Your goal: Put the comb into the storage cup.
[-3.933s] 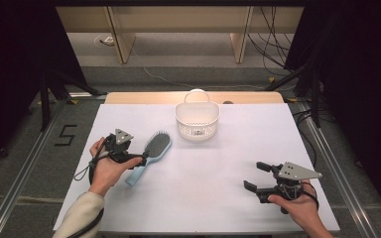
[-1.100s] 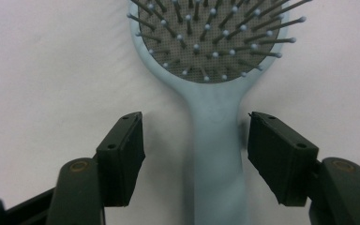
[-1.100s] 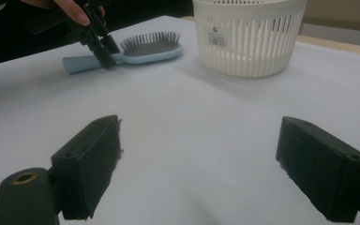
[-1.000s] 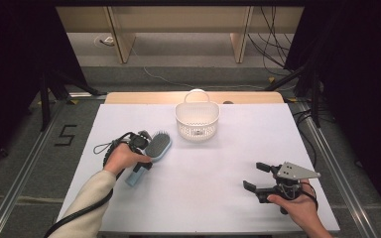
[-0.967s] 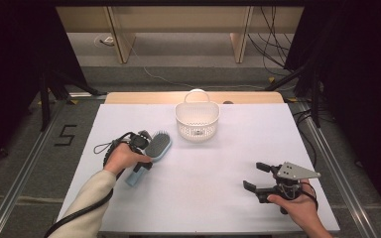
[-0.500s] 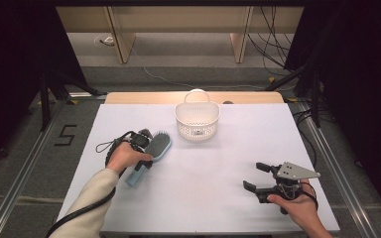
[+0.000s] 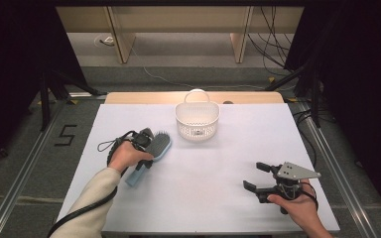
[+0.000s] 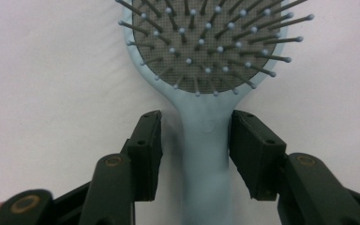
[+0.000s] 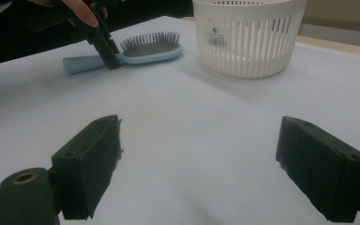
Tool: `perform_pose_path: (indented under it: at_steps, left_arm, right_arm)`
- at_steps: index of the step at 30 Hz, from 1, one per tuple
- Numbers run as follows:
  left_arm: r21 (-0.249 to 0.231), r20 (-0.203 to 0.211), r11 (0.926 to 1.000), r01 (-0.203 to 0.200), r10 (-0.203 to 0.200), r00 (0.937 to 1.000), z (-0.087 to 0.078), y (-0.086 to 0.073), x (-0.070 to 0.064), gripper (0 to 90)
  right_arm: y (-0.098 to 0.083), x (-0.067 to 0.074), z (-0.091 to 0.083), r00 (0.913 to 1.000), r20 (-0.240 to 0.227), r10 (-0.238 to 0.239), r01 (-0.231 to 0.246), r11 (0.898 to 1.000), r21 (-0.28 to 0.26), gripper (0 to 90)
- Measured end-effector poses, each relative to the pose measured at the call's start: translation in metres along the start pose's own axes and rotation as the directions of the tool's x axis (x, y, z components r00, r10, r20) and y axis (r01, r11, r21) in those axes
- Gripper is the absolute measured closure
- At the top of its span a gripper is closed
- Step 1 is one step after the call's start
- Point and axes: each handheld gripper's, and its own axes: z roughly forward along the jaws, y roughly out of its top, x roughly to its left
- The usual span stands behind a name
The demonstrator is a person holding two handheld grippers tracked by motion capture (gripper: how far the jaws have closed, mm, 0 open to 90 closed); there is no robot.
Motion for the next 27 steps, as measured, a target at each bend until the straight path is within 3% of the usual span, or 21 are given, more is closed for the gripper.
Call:
perform_pose_path:
  at_steps: [6,13,22,27]
  left_arm:
    - [0.013,-0.003,0.9999,-0.001,0.001,1.0,-0.0003,0.0021,-0.0031,59.9]
    - [0.017,-0.003,0.9994,0.031,-0.031,0.9995,-0.0003,0.0036,-0.0035,66.5]
    - [0.014,-0.004,0.9979,0.064,-0.064,0.998,-0.0005,0.0031,-0.004,68.4]
    - [0.015,-0.009,0.9983,0.056,-0.056,0.9984,-0.0007,0.0029,-0.0047,69.1]
  right_arm:
    - [0.0003,0.0001,-0.0003,1.0,0.001,0.0,0.0,1.0,-0.004,15.3]
    - [0.0001,-0.0001,-0.0001,1.0,0.001,-0.002,0.002,1.0,-0.001,15.3]
    - [0.0,0.0,-0.0001,1.0,0.001,-0.002,0.002,1.0,0.001,15.3]
    - [-0.0001,-0.0002,-0.0001,1.0,0.001,-0.001,0.001,1.0,0.002,15.3]
